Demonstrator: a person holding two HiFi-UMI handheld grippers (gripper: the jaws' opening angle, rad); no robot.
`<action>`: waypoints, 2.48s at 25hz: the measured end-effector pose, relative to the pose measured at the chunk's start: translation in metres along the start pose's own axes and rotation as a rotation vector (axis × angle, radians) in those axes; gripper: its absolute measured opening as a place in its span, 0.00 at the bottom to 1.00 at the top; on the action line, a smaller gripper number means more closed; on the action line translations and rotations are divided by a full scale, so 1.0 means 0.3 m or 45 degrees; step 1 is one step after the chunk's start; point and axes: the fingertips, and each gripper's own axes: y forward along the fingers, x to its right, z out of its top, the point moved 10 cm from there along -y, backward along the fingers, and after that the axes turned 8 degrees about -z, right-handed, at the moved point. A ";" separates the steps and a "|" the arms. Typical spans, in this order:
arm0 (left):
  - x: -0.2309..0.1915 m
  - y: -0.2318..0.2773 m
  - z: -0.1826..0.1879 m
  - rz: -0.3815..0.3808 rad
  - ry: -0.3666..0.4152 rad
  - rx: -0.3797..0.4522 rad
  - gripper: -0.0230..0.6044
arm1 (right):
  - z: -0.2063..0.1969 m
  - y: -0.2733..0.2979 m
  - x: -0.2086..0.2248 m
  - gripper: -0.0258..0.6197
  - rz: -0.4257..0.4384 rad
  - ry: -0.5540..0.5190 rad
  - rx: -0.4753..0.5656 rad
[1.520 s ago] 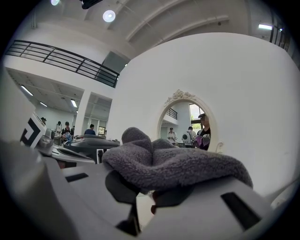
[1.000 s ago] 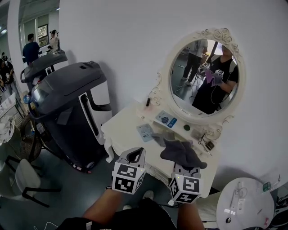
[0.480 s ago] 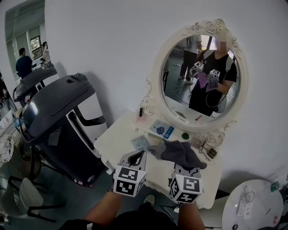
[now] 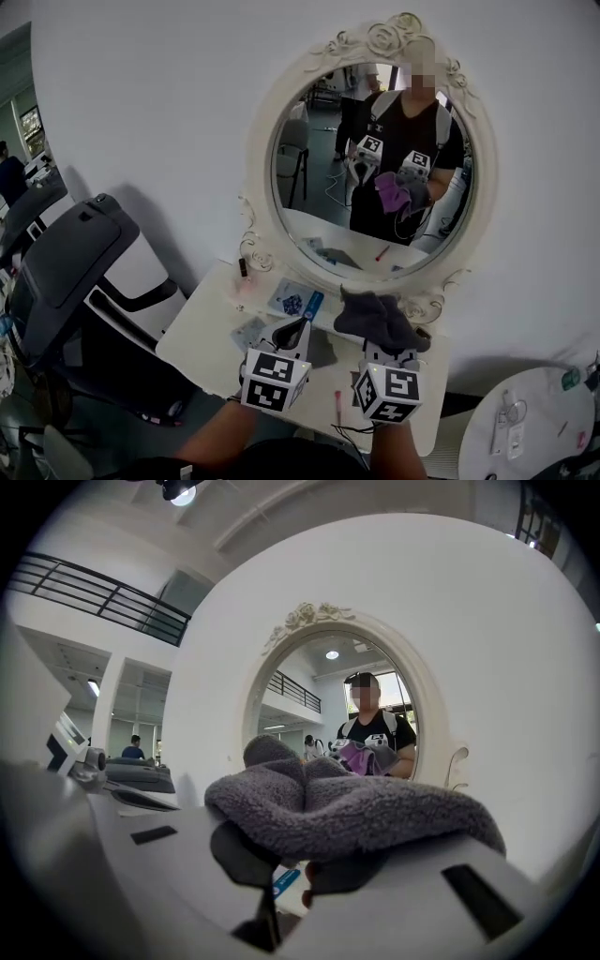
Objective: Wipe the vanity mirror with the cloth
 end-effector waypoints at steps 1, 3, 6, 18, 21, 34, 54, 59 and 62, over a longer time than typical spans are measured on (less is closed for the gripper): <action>0.000 0.044 0.015 -0.023 0.011 -0.002 0.04 | 0.001 0.026 0.024 0.09 -0.016 0.003 -0.004; 0.008 0.123 0.042 -0.066 0.029 -0.004 0.04 | 0.005 0.074 0.073 0.09 -0.040 0.017 -0.011; 0.028 0.220 0.072 -0.124 0.055 -0.019 0.04 | 0.020 0.128 0.146 0.09 -0.083 0.050 -0.003; -0.087 0.312 0.147 -0.242 0.094 0.003 0.04 | 0.263 0.303 0.270 0.09 -0.171 0.084 0.262; -0.134 0.284 0.145 -0.231 0.083 0.011 0.04 | 0.441 0.350 0.285 0.09 -0.161 0.025 0.399; -0.241 0.258 0.164 -0.201 0.087 0.050 0.04 | 0.836 0.528 0.279 0.09 -0.160 -0.214 0.557; -0.203 0.356 0.129 -0.313 0.098 -0.040 0.04 | 0.563 0.522 0.371 0.09 -0.132 -0.101 0.504; -0.188 0.353 0.119 -0.324 0.109 -0.058 0.04 | 0.452 0.516 0.399 0.09 -0.175 -0.083 0.429; -0.183 0.348 0.115 -0.319 0.113 -0.065 0.04 | 0.388 0.514 0.414 0.09 -0.189 -0.068 0.379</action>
